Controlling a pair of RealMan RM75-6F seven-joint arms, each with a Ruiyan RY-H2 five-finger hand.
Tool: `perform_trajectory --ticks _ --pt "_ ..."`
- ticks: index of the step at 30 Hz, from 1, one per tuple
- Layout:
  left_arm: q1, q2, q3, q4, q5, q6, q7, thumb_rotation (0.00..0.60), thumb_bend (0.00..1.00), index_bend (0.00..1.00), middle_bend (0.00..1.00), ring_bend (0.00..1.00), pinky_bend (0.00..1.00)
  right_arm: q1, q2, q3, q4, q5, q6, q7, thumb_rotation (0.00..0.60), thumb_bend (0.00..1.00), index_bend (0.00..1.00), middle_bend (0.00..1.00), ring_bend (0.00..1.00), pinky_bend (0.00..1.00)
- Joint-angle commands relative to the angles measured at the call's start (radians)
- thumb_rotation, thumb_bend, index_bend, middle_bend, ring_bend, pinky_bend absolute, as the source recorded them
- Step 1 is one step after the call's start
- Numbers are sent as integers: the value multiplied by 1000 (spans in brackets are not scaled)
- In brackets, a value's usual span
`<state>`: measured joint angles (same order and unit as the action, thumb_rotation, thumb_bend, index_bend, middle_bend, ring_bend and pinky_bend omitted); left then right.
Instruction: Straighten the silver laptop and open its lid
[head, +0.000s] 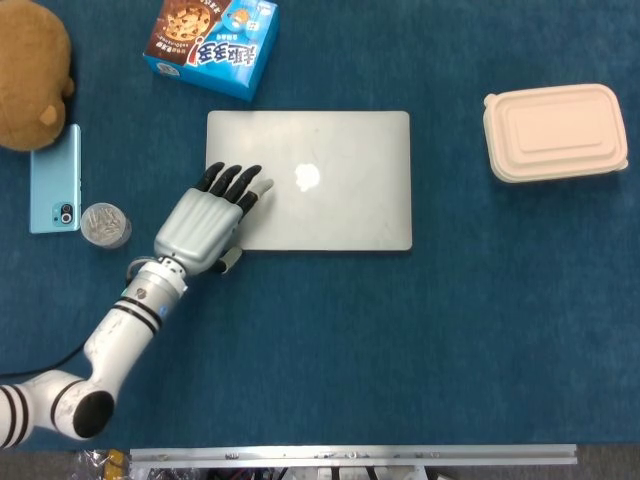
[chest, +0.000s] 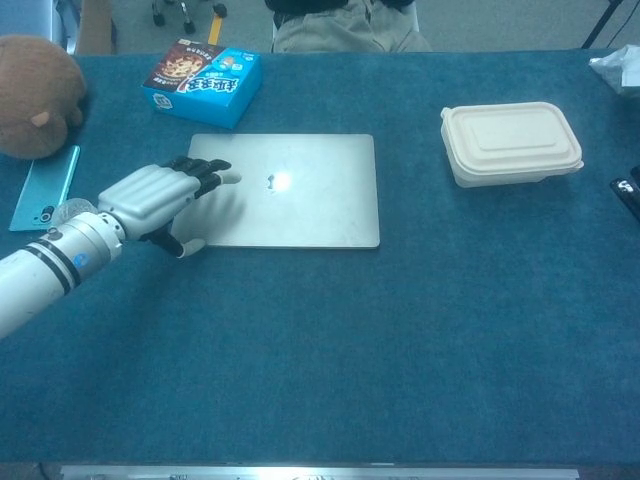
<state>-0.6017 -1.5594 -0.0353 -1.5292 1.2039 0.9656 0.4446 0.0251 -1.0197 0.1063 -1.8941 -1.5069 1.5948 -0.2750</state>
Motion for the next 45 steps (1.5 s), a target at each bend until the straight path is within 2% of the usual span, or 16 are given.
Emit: perform_trajectory --ticks 1,7,16,26,32,36,45 --pt "16 35 11 -42 14 31 9 600 321 0 0 0 0 4 -1 -1 1 -6 -5 3 600 398 0 45 0 98" --pt "51 105 26 -125 53 101 2 600 321 0 0 0 0 15 -10 -5 5 -19 -21 17 600 398 0 45 0 98" --pt "124 265 13 -242 79 211 -96 600 321 0 0 0 0 51 -23 -6 4 -39 -69 16 600 398 0 45 0 98" --pt "210 425 30 -301 74 278 -186 600 321 0 0 0 0 115 -44 -4 -14 -52 -158 -1 600 398 0 45 0 98" --pt "262 475 58 -320 112 320 -210 600 321 0 0 0 0 185 -67 1 -49 -53 -256 -18 600 379 0 45 0 98" --pt "297 499 68 -329 135 357 -228 600 321 0 0 0 0 244 -106 14 -72 -29 -334 -41 600 322 0 45 0 98" --pt "352 547 89 -335 187 397 -265 600 321 0 0 0 0 380 -257 46 -60 59 -486 -140 600 317 0 45 0 98"
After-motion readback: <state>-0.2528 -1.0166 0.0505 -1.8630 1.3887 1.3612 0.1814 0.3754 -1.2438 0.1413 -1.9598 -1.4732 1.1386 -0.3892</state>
